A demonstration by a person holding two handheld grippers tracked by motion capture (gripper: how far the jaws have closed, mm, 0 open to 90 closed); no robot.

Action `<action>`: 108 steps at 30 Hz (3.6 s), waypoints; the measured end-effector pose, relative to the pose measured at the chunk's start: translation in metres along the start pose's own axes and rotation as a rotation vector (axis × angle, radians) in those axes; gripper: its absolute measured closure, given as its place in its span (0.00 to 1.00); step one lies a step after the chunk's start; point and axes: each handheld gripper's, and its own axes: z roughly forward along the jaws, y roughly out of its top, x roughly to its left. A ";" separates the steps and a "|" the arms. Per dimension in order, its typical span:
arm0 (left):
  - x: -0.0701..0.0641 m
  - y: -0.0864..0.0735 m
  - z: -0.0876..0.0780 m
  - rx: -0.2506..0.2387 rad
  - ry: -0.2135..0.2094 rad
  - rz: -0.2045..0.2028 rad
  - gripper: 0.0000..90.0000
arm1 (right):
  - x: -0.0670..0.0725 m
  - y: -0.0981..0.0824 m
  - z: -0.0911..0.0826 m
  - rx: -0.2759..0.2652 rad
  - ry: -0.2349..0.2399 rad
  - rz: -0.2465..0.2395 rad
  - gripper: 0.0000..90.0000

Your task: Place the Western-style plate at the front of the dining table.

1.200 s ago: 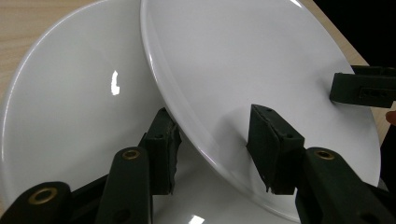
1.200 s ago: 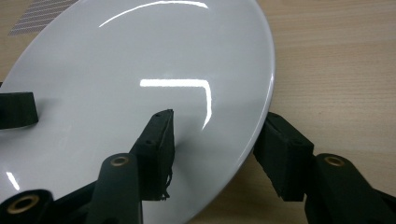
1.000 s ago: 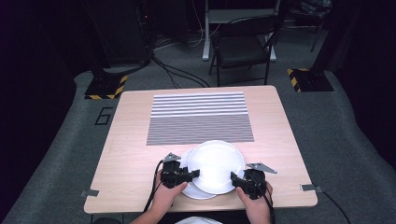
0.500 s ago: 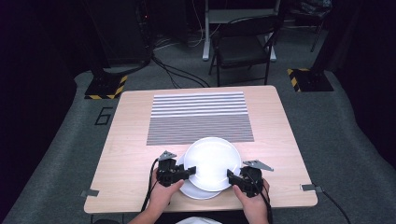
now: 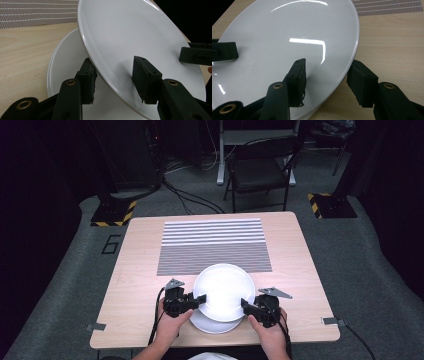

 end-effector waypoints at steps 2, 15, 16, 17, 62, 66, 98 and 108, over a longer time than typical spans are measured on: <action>0.002 0.001 -0.001 -0.005 0.005 -0.005 0.61 | 0.002 0.001 0.001 0.003 0.008 0.003 0.57; 0.009 0.008 -0.007 -0.015 0.018 -0.009 0.61 | 0.006 0.009 0.006 0.004 0.029 -0.007 0.58; 0.009 0.008 -0.008 -0.016 0.019 -0.007 0.61 | 0.007 0.010 0.007 0.008 0.032 0.001 0.58; 0.010 0.009 -0.009 -0.018 0.023 -0.015 0.61 | 0.008 0.012 0.007 0.002 0.034 0.000 0.58; 0.020 0.031 -0.003 -0.027 0.027 -0.015 0.61 | 0.010 0.035 0.017 -0.017 0.022 -0.026 0.58; 0.021 0.032 -0.003 -0.027 0.026 -0.016 0.61 | 0.010 0.037 0.019 -0.017 0.022 -0.028 0.58; 0.029 0.044 -0.001 -0.029 0.046 -0.029 0.60 | 0.013 0.052 0.028 -0.022 0.020 -0.048 0.59; 0.032 0.051 -0.001 -0.029 0.049 -0.032 0.60 | 0.015 0.058 0.030 -0.023 0.022 -0.054 0.59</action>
